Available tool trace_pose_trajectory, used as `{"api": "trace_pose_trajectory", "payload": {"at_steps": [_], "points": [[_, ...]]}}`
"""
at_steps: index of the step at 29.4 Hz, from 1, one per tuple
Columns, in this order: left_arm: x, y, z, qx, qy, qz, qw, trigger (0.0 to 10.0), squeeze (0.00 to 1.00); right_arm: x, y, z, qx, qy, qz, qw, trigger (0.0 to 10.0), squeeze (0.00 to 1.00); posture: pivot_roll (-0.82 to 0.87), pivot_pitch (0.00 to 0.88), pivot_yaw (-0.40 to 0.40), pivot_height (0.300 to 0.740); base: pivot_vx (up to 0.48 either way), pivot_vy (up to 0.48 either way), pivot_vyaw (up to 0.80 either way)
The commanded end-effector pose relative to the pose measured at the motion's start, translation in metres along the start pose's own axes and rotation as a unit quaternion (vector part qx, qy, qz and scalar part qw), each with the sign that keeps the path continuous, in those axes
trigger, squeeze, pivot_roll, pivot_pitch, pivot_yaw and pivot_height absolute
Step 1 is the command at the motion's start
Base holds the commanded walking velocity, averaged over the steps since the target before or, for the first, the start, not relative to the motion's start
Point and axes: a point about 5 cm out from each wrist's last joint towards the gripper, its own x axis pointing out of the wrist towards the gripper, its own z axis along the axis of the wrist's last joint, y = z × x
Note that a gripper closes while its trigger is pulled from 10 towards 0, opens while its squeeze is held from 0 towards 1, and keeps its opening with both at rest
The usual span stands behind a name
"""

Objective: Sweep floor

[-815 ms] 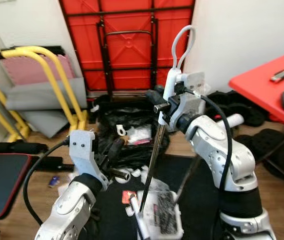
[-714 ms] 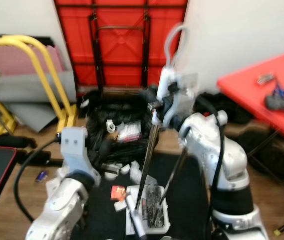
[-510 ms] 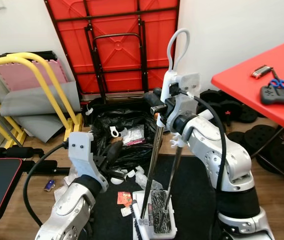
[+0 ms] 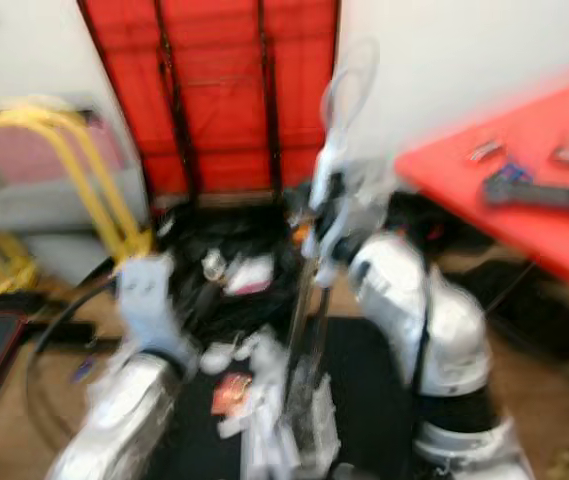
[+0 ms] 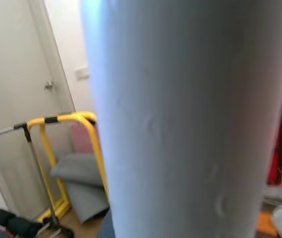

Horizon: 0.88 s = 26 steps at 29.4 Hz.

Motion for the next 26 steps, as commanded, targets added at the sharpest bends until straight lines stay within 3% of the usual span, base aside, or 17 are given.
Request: {"api": "trace_pose_trajectory", "payload": {"at_steps": [1, 6, 10, 13, 18, 26], "points": [[0.0004, 0.0029, 0.0019, 0.006, -0.001, 0.005, 1.000, 10.0, 0.00, -0.0005, 0.0053, 0.0104, 0.003, -0.026, 0.007, 1.000, 10.0, 0.00, -0.14, 0.116, 0.004, 0.740, 0.000, 0.000, 0.00], [0.0009, 0.0026, 0.0008, 0.008, 0.005, 0.003, 1.000, 10.0, 0.00, -0.0005, 0.0053, 0.0117, 0.002, -0.030, 0.006, 1.000, 10.0, 0.00, -0.14, 0.117, 0.004, 0.740, 0.000, 0.000, 0.00], [0.0019, 0.0031, 0.0003, 0.008, 0.004, 0.008, 1.000, 10.0, 0.00, -0.0005, 0.0048, 0.0124, 0.001, -0.033, 0.004, 0.999, 10.0, 0.00, -0.14, 0.117, 0.004, 0.740, 0.000, 0.461, 0.00], [0.0019, 0.0033, 0.0006, 0.006, 0.002, 0.009, 1.000, 10.0, 0.00, -0.0005, 0.0048, 0.0126, 0.000, -0.036, 0.002, 0.999, 10.0, 0.00, -0.14, 0.117, 0.004, 0.740, 0.000, 0.000, 0.00], [0.0021, 0.0031, 0.0004, 0.007, 0.003, 0.009, 1.000, 10.0, 0.00, -0.0001, 0.0048, 0.0161, -0.004, -0.069, -0.004, 0.998, 10.0, 0.00, -0.14, 0.117, 0.002, 0.740, 0.000, 0.000, 0.00], [0.0021, 0.0031, 0.0005, 0.008, 0.001, 0.011, 1.000, 10.0, 0.00, 0.0008, 0.0042, 0.0149, 0.045, -0.094, -0.020, 0.994, 10.0, 0.00, -0.14, 0.117, 0.002, 0.740, 0.000, 0.000, 0.00]]}}
